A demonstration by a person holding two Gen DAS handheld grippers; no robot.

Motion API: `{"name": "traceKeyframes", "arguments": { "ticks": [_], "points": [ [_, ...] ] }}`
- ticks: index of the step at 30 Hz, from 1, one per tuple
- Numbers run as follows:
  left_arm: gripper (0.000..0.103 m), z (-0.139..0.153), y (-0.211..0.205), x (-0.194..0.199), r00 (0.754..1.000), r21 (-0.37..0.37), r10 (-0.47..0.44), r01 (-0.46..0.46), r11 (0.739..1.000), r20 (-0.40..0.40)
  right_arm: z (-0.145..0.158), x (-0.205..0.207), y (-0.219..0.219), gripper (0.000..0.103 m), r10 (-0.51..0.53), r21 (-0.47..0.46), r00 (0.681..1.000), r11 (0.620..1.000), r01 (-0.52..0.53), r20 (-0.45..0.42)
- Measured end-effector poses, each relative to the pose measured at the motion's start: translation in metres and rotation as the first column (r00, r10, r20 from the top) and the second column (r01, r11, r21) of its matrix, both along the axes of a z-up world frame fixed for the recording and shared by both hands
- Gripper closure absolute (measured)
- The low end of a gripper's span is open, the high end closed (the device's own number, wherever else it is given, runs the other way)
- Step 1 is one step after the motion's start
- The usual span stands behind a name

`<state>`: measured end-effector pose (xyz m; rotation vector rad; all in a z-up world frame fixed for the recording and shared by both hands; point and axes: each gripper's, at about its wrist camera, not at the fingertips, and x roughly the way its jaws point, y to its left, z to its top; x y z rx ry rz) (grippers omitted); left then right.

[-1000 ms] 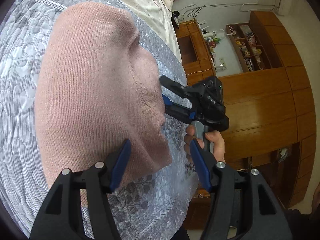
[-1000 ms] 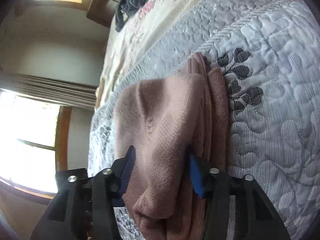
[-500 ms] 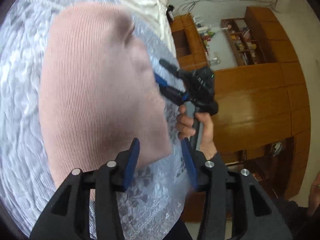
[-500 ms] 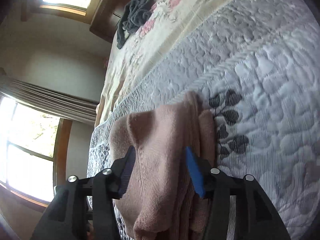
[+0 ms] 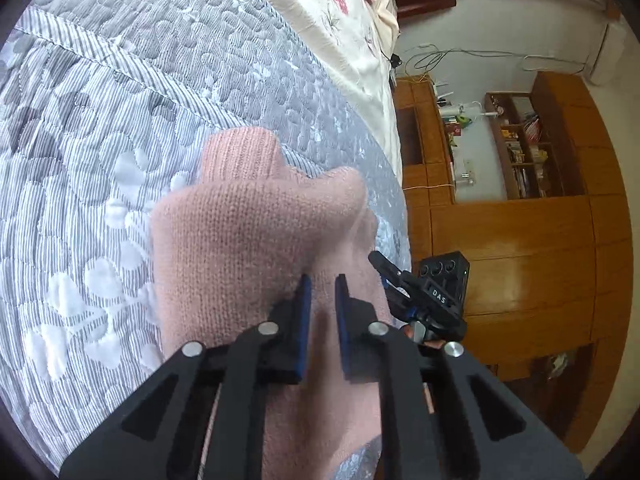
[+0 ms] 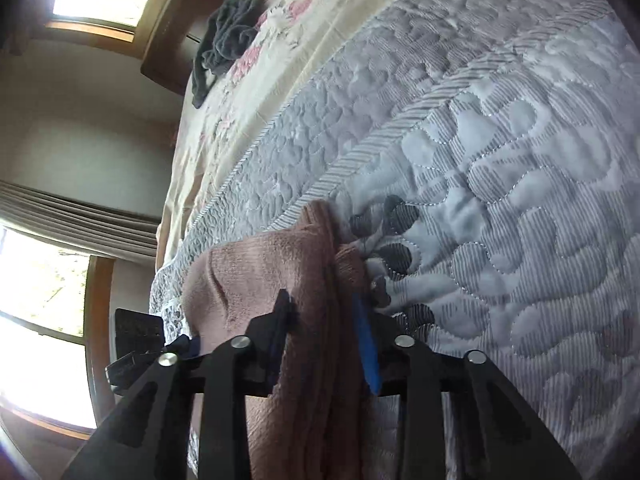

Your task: Fold small clothes

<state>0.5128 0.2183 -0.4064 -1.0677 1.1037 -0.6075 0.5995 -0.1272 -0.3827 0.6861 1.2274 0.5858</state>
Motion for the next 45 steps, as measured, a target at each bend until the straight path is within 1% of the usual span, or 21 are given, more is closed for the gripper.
{"name": "traceKeyframes", "arguments": {
  "ticks": [2, 5, 9, 10, 12, 14, 16, 20, 22, 24, 27, 30, 32, 34, 35, 37, 38, 39, 41, 43, 45],
  "points": [
    [0.063, 0.025, 0.005, -0.011, 0.998, 0.017, -0.006, 0.005, 1.0, 0.07, 0.019, -0.013, -0.003, 0.047, 0.03, 0.008, 0.999, 1.0, -0.03, 0.022],
    [0.063, 0.055, -0.001, -0.03, 0.984, 0.04, -0.076, 0.07, 0.997, 0.16, 0.032, -0.037, 0.002, 0.029, 0.096, 0.025, 0.995, 0.995, -0.096, -0.004],
    [0.063, 0.04, -0.021, -0.034, 0.981, 0.137, -0.16, 0.145, 0.98, 0.108, 0.017, -0.054, 0.026, 0.025, 0.209, 0.041, 0.973, 0.978, -0.206, -0.101],
    [0.064, 0.031, -0.024, -0.033, 0.982, 0.136, -0.165, 0.152, 0.979, 0.091, 0.009, -0.055, 0.031, 0.027, 0.22, 0.017, 0.967, 0.975, -0.22, -0.131],
    [0.069, 0.021, -0.024, -0.03, 0.986, 0.112, -0.148, 0.139, 0.984, 0.076, 0.001, -0.056, 0.034, 0.064, 0.229, 0.018, 0.962, 0.973, -0.229, -0.15],
    [0.068, 0.021, -0.024, -0.028, 0.986, 0.101, -0.146, 0.138, 0.985, 0.08, 0.007, -0.057, 0.025, 0.071, 0.223, 0.046, 0.967, 0.975, -0.219, -0.12],
    [0.068, 0.024, -0.028, -0.031, 0.98, 0.109, -0.173, 0.162, 0.981, 0.096, 0.011, -0.062, 0.01, 0.073, 0.208, 0.049, 0.975, 0.978, -0.204, -0.074],
    [0.089, 0.01, -0.039, -0.029, 0.98, 0.156, -0.182, 0.169, 0.973, 0.077, -0.036, -0.063, -0.008, 0.074, 0.163, 0.091, 0.976, 0.984, -0.151, -0.142],
    [0.089, 0.012, -0.036, -0.029, 0.986, 0.145, -0.155, 0.146, 0.979, 0.058, -0.037, -0.062, -0.01, 0.073, 0.152, 0.117, 0.979, 0.984, -0.137, -0.136],
    [0.067, 0.029, -0.029, -0.034, 0.987, 0.114, -0.136, 0.126, 0.985, 0.084, -0.027, -0.065, -0.011, 0.066, 0.161, 0.113, 0.98, 0.983, -0.148, -0.119],
    [0.065, 0.058, -0.026, -0.049, 0.972, 0.086, -0.171, 0.159, 0.984, 0.16, 0.015, -0.075, -0.02, 0.061, 0.126, 0.033, 0.992, 0.992, -0.126, -0.023],
    [0.066, 0.041, -0.035, -0.048, 0.97, 0.163, -0.226, 0.21, 0.964, 0.089, 0.058, -0.087, -0.013, 0.061, 0.14, 0.052, 0.984, 0.988, -0.147, 0.11],
    [0.084, 0.019, -0.042, -0.043, 0.97, 0.183, -0.236, 0.224, 0.957, 0.048, 0.052, -0.089, 0.009, 0.063, 0.221, 0.046, 0.971, 0.973, -0.226, 0.087],
    [0.101, 0.009, -0.038, -0.039, 0.982, 0.178, -0.189, 0.182, 0.967, 0.022, 0.022, -0.085, 0.02, 0.072, 0.251, -0.006, 0.968, 0.968, -0.25, 0.001],
    [0.101, 0.006, -0.037, -0.039, 0.985, 0.171, -0.171, 0.166, 0.971, 0.011, 0.005, -0.083, 0.015, 0.103, 0.237, -0.046, 0.971, 0.97, -0.238, -0.031],
    [0.103, 0.01, -0.039, -0.042, 0.986, 0.176, -0.165, 0.163, 0.971, -0.005, -0.01, -0.081, -0.002, 0.103, 0.19, 0.031, 0.979, 0.982, -0.188, -0.079],
    [0.088, 0.02, -0.04, -0.046, 0.985, 0.181, -0.173, 0.169, 0.969, 0.009, 0.0, -0.085, -0.003, 0.103, 0.189, 0.017, 0.98, 0.982, -0.188, -0.057],
    [0.061, 0.031, -0.04, -0.052, 0.983, 0.163, -0.182, 0.174, 0.971, 0.038, 0.013, -0.091, -0.002, 0.099, 0.198, 0.01, 0.98, 0.98, -0.198, -0.023],
    [0.044, 0.05, -0.04, -0.067, 0.977, 0.176, -0.194, 0.176, 0.968, 0.091, 0.036, -0.107, 0.0, 0.097, 0.232, 0.061, 0.972, 0.971, -0.233, 0.029],
    [0.037, 0.048, -0.043, -0.079, 0.976, 0.2, -0.203, 0.183, 0.962, 0.082, 0.044, -0.12, 0.011, 0.091, 0.293, 0.074, 0.954, 0.952, -0.297, 0.064],
    [0.038, 0.031, -0.053, -0.083, 0.973, 0.225, -0.228, 0.213, 0.951, 0.042, 0.022, -0.124, 0.019, 0.089, 0.333, 0.028, 0.943, 0.943, -0.333, 0.001]
  ]
}}
